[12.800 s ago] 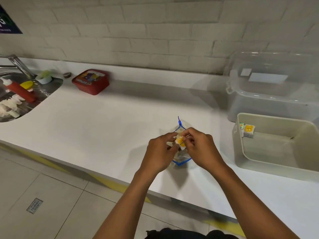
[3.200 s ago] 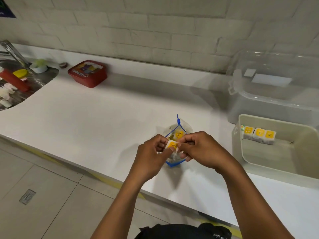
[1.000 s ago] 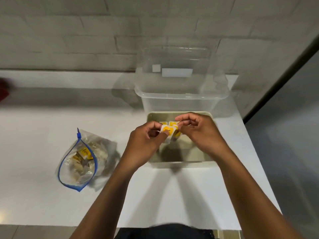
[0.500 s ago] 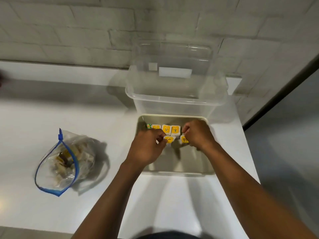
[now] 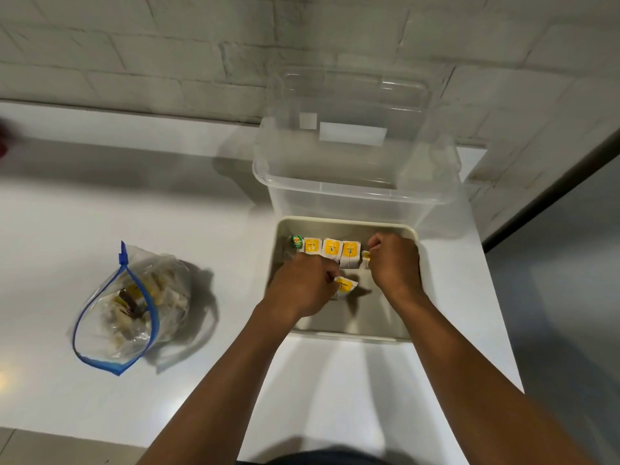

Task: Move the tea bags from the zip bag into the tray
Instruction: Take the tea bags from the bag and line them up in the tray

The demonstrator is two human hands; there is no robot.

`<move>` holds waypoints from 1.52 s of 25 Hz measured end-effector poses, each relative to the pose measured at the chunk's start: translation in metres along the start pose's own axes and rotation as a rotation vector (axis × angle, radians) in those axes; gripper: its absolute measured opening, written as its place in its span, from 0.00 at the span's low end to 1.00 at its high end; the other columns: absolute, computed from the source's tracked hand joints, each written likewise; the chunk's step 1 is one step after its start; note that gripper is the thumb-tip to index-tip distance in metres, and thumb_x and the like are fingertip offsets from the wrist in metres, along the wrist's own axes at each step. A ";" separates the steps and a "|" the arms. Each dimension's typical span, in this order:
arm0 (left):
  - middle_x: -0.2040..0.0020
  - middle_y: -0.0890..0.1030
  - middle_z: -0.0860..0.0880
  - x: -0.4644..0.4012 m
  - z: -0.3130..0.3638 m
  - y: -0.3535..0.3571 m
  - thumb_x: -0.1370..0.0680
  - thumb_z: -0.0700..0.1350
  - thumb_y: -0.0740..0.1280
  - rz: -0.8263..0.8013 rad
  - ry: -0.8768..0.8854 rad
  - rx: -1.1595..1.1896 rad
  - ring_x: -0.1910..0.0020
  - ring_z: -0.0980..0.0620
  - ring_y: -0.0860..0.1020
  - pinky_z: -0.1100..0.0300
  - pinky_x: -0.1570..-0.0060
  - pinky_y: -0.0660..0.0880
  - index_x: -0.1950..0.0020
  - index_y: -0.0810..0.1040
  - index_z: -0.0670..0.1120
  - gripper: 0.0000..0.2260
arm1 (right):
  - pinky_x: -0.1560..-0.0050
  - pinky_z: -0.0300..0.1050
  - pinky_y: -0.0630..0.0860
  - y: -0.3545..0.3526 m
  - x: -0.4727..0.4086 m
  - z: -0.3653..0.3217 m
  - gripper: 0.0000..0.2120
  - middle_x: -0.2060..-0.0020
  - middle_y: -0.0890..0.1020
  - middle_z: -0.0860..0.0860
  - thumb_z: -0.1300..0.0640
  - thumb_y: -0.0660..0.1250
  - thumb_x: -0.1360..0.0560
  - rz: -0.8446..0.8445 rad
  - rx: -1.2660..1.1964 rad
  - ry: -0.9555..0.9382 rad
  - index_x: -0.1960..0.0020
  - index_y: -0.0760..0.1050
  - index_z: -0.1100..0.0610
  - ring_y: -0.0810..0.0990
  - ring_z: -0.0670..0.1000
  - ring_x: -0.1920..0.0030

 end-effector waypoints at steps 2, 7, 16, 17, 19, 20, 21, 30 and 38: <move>0.53 0.83 0.54 -0.002 0.001 0.002 0.23 0.52 0.69 -0.025 0.010 0.014 0.52 0.51 0.79 0.57 0.53 0.77 0.53 0.83 0.56 0.04 | 0.56 0.43 0.80 0.000 -0.001 0.000 0.10 0.60 0.85 0.52 0.65 0.65 0.27 -0.012 -0.084 0.060 0.57 0.82 0.52 0.83 0.53 0.58; 0.54 0.83 0.54 -0.004 0.000 0.008 0.23 0.50 0.69 -0.045 0.046 0.012 0.53 0.51 0.78 0.55 0.52 0.78 0.53 0.84 0.54 0.04 | 0.53 0.45 0.81 -0.001 -0.001 -0.002 0.10 0.58 0.85 0.52 0.65 0.66 0.28 -0.045 -0.117 0.095 0.54 0.83 0.53 0.84 0.54 0.57; 0.53 0.82 0.54 -0.007 -0.002 0.012 0.23 0.49 0.68 -0.049 0.064 -0.006 0.51 0.51 0.77 0.57 0.52 0.76 0.52 0.84 0.54 0.05 | 0.52 0.38 0.73 -0.016 0.012 -0.007 0.10 0.51 0.85 0.52 0.63 0.65 0.22 0.048 -0.128 -0.033 0.45 0.81 0.54 0.83 0.53 0.51; 0.51 0.82 0.54 -0.007 -0.002 0.012 0.23 0.49 0.67 -0.046 0.062 -0.011 0.51 0.51 0.77 0.57 0.52 0.77 0.52 0.84 0.54 0.05 | 0.52 0.37 0.72 -0.022 0.015 -0.009 0.10 0.50 0.85 0.53 0.63 0.65 0.22 0.043 -0.116 -0.044 0.44 0.81 0.54 0.82 0.53 0.51; 0.52 0.83 0.53 -0.008 -0.004 0.013 0.23 0.49 0.67 -0.046 0.062 -0.025 0.52 0.50 0.78 0.58 0.53 0.76 0.53 0.83 0.54 0.05 | 0.53 0.38 0.70 -0.033 0.021 -0.010 0.11 0.48 0.84 0.55 0.64 0.66 0.23 0.022 -0.055 -0.031 0.42 0.80 0.56 0.81 0.56 0.49; 0.53 0.83 0.53 -0.008 -0.005 0.015 0.23 0.49 0.67 -0.050 0.060 -0.032 0.52 0.50 0.78 0.58 0.54 0.76 0.54 0.83 0.54 0.05 | 0.52 0.39 0.71 -0.035 0.023 -0.008 0.12 0.48 0.83 0.56 0.65 0.67 0.23 -0.011 -0.020 -0.008 0.41 0.80 0.56 0.81 0.57 0.48; 0.54 0.83 0.53 -0.009 -0.006 0.015 0.23 0.49 0.67 -0.058 0.055 -0.036 0.52 0.50 0.78 0.58 0.54 0.76 0.54 0.83 0.53 0.05 | 0.51 0.40 0.74 -0.033 0.024 -0.006 0.14 0.47 0.83 0.56 0.66 0.68 0.24 -0.065 0.007 0.023 0.40 0.80 0.57 0.81 0.58 0.48; 0.53 0.83 0.52 -0.020 -0.006 0.022 0.24 0.49 0.69 -0.104 0.046 -0.009 0.52 0.50 0.79 0.53 0.51 0.79 0.54 0.83 0.53 0.04 | 0.57 0.47 0.84 -0.006 0.020 0.006 0.29 0.57 0.85 0.55 0.67 0.70 0.32 -0.423 0.042 0.186 0.33 0.74 0.51 0.86 0.53 0.64; 0.49 0.84 0.51 -0.021 -0.009 0.016 0.22 0.50 0.68 -0.039 0.008 0.032 0.50 0.49 0.79 0.56 0.50 0.77 0.51 0.84 0.53 0.05 | 0.58 0.52 0.84 -0.004 0.024 0.005 0.24 0.61 0.85 0.58 0.65 0.63 0.26 -0.401 -0.070 0.215 0.31 0.74 0.51 0.86 0.58 0.65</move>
Point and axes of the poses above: each hand's wrist, its own x-axis away from the middle knuckle, its own y-axis out of the palm, z = x × y, the point moved 3 cm from there along -x, towards the middle knuckle
